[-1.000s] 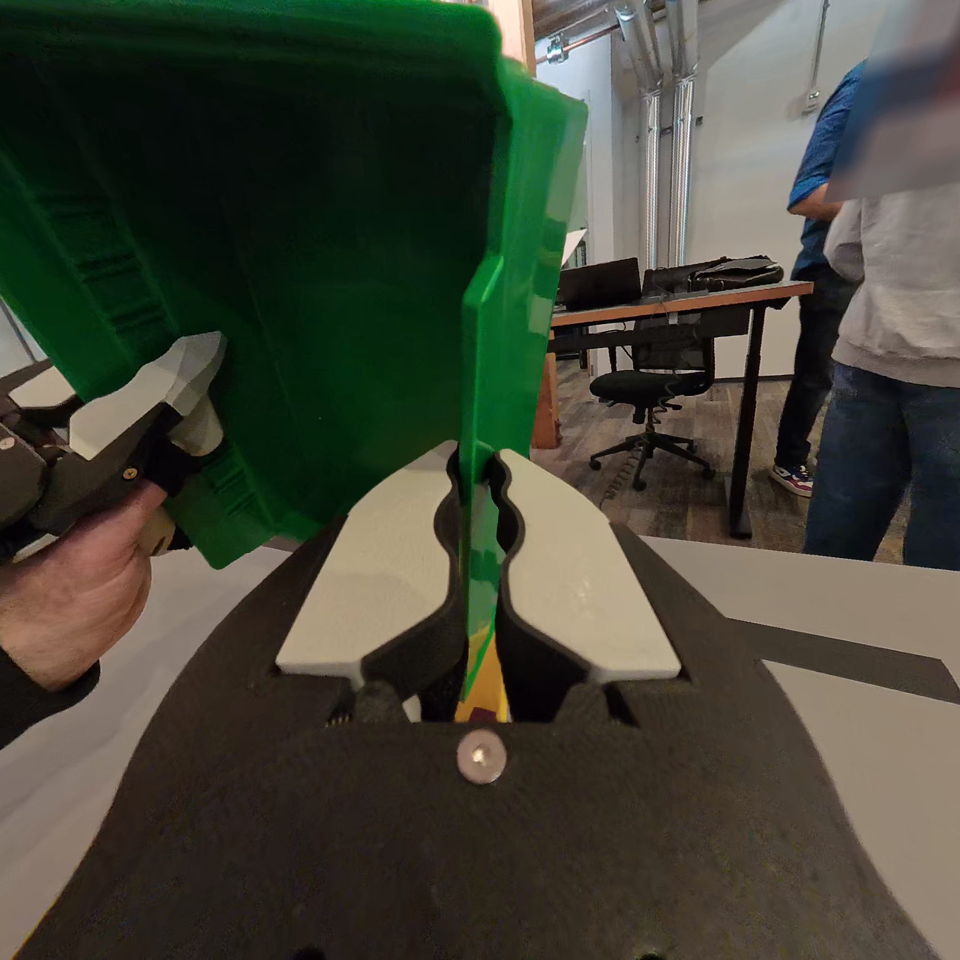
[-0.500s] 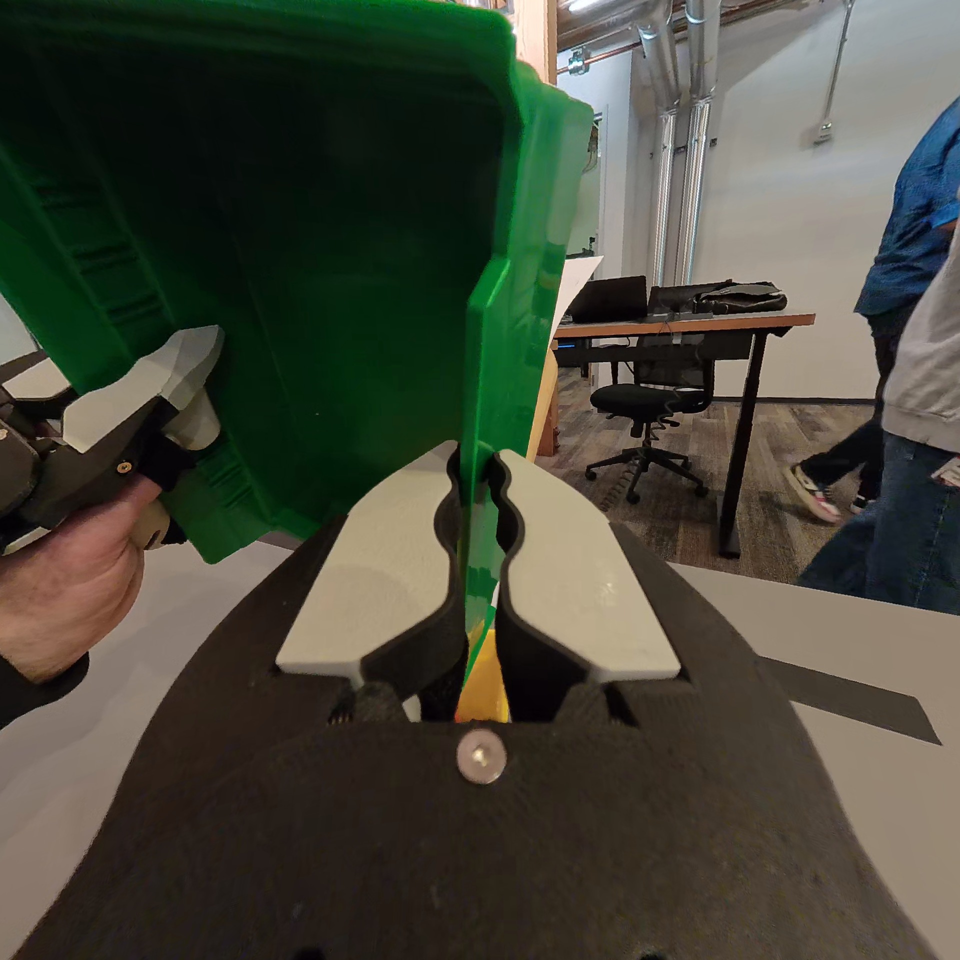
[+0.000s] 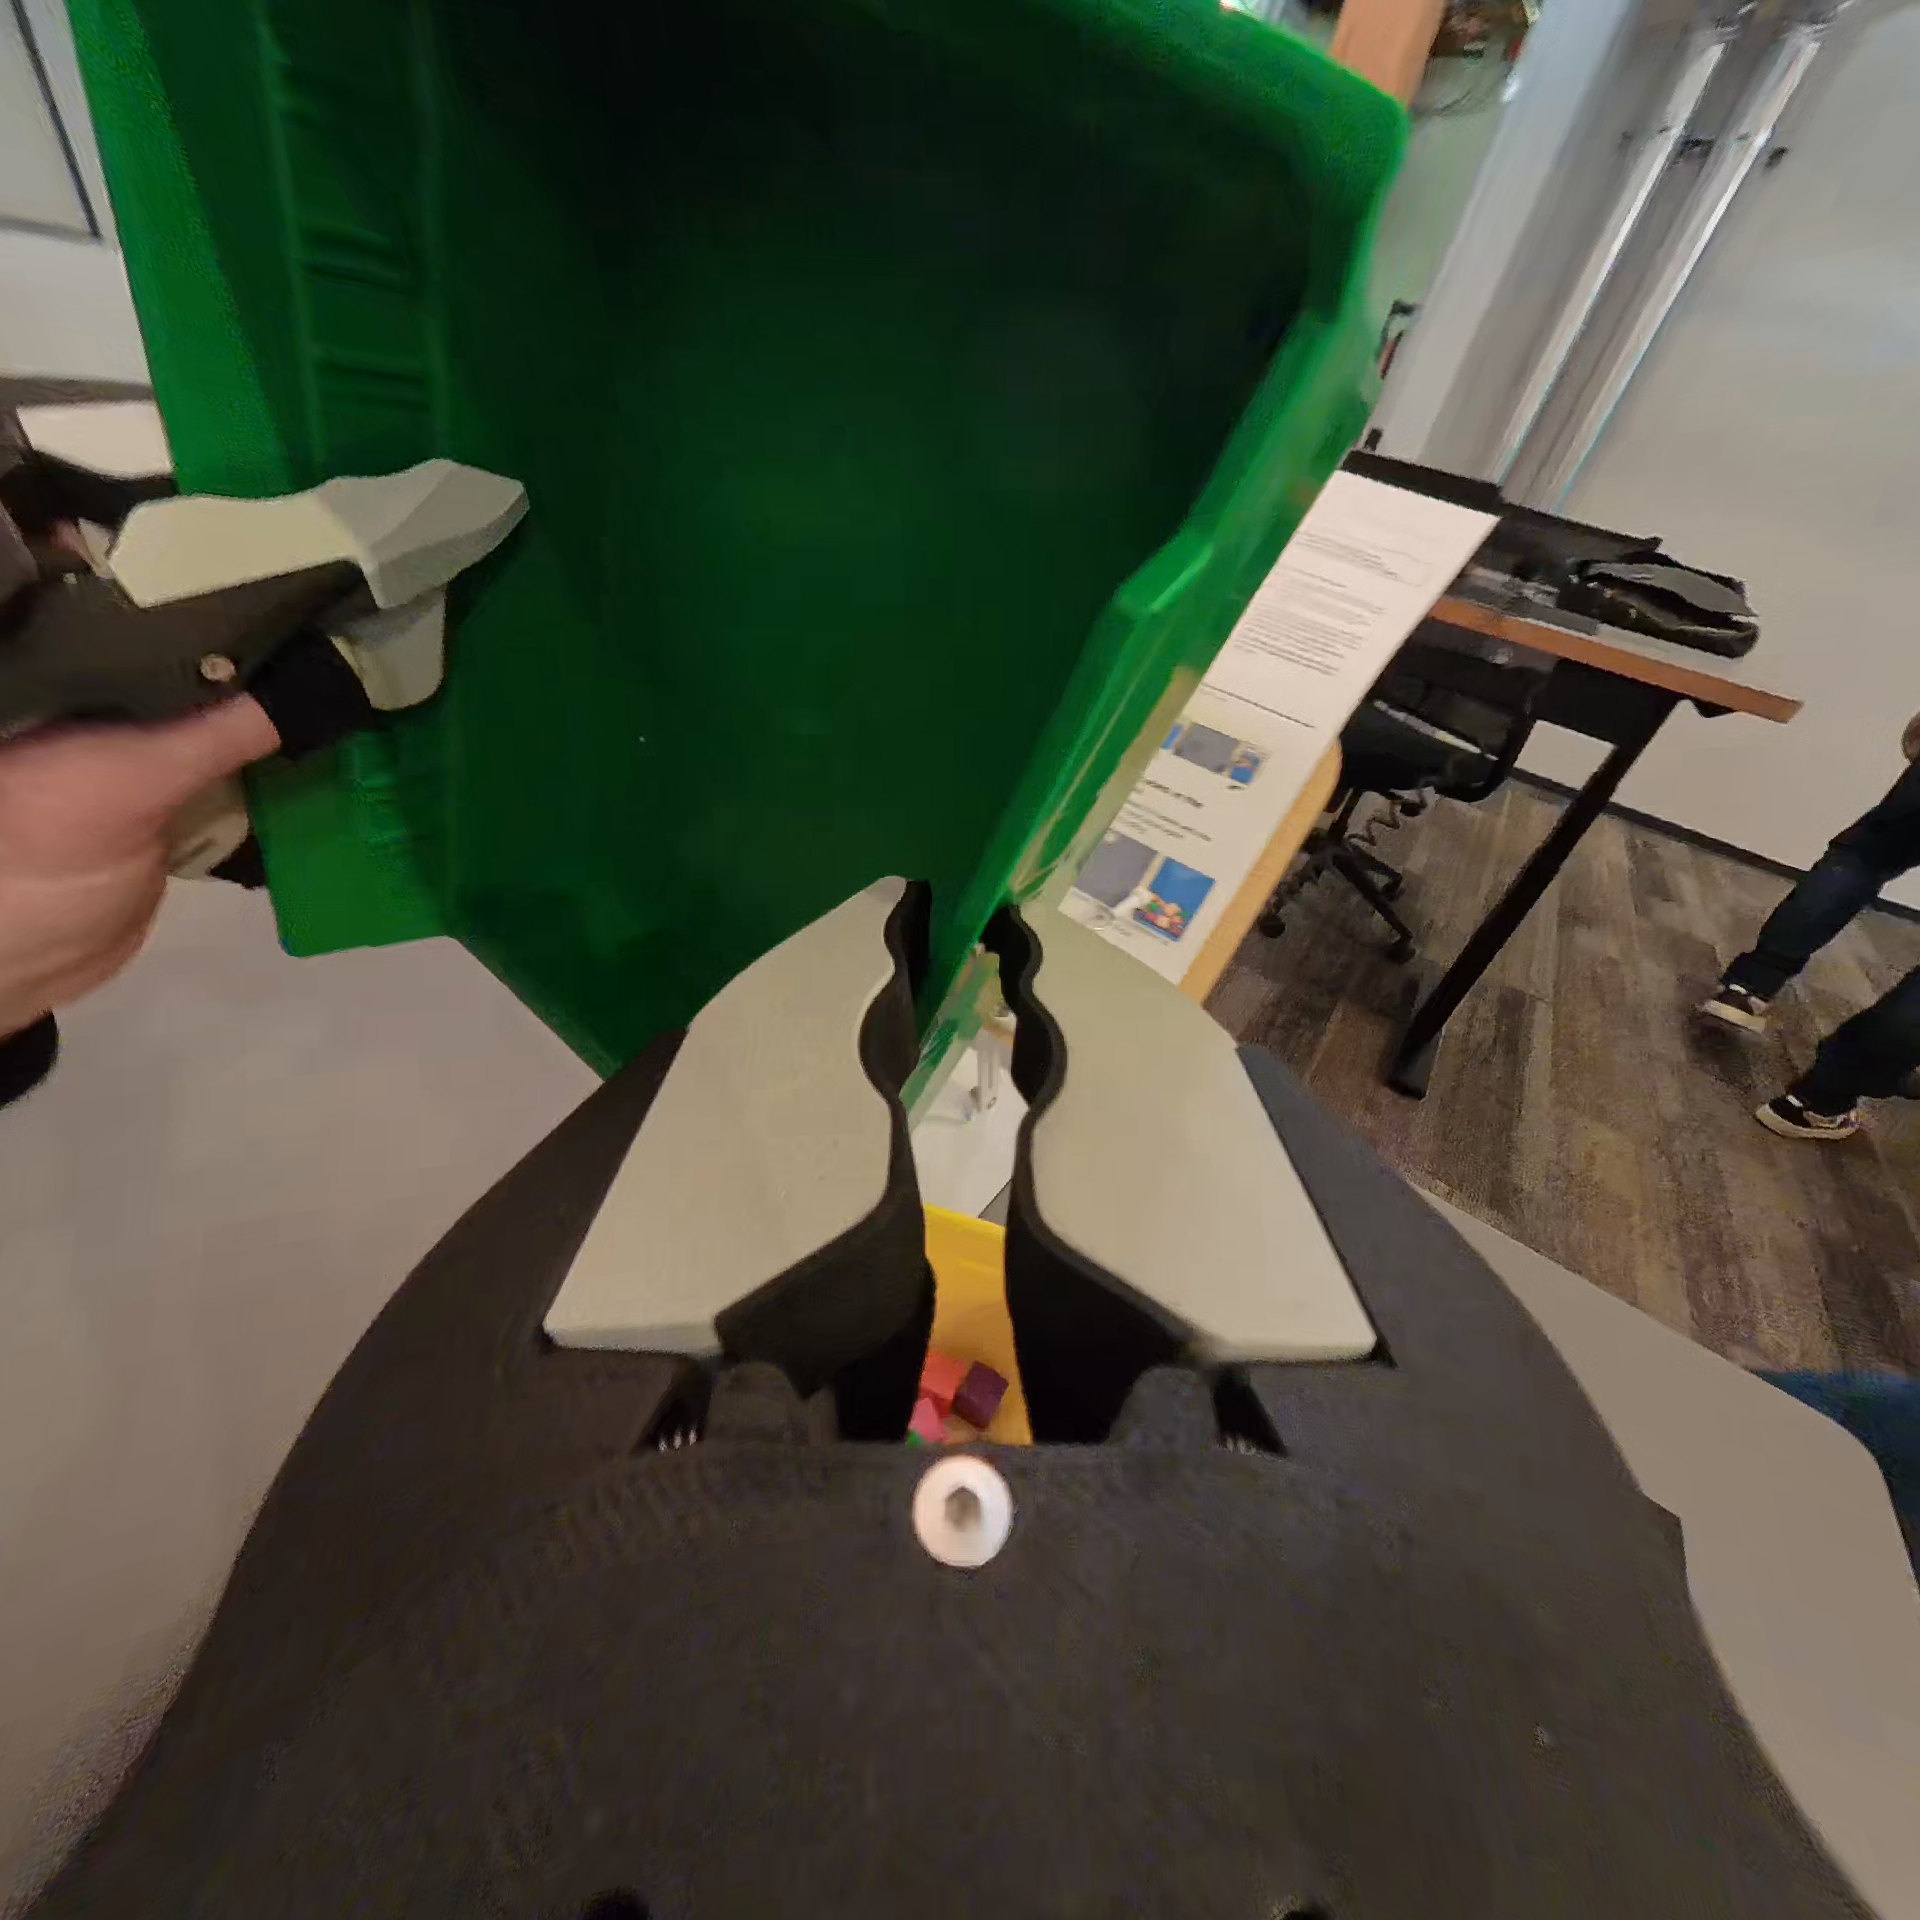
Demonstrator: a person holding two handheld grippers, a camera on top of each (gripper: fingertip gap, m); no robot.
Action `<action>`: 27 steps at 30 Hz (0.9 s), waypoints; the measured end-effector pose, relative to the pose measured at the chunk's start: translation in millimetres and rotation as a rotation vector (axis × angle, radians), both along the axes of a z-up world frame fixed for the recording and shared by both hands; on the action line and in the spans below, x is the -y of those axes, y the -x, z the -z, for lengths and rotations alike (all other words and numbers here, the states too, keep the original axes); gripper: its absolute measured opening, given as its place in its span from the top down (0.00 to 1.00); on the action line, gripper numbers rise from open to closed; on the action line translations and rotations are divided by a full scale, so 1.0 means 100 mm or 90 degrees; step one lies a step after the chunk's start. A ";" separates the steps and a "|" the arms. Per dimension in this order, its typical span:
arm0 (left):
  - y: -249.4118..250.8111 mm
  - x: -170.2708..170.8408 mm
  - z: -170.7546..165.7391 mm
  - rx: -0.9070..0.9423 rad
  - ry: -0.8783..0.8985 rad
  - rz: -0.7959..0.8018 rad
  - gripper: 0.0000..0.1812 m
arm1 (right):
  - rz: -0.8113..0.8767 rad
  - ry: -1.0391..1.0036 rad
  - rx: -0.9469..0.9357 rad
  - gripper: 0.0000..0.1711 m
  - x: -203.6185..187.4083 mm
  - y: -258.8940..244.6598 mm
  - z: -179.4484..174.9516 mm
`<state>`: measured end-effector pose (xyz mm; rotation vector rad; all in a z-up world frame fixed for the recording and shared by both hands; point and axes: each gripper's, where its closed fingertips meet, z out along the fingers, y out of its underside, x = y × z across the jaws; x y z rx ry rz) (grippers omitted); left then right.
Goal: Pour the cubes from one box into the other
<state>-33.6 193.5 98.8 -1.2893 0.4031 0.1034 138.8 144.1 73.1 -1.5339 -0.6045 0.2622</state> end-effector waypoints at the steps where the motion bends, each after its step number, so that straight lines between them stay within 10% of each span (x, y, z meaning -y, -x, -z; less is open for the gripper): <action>1: 0.12 0.03 0.02 0.004 0.028 0.001 0.97 | -0.009 0.006 0.015 0.95 0.03 0.12 -0.01; 12: 1.86 0.34 0.94 0.074 0.338 -0.044 0.97 | -0.177 0.119 0.145 0.86 0.42 1.48 0.49; 27: 2.76 0.43 2.92 0.180 0.755 -0.073 0.94 | 0.050 0.365 0.182 0.72 0.61 -0.68 1.68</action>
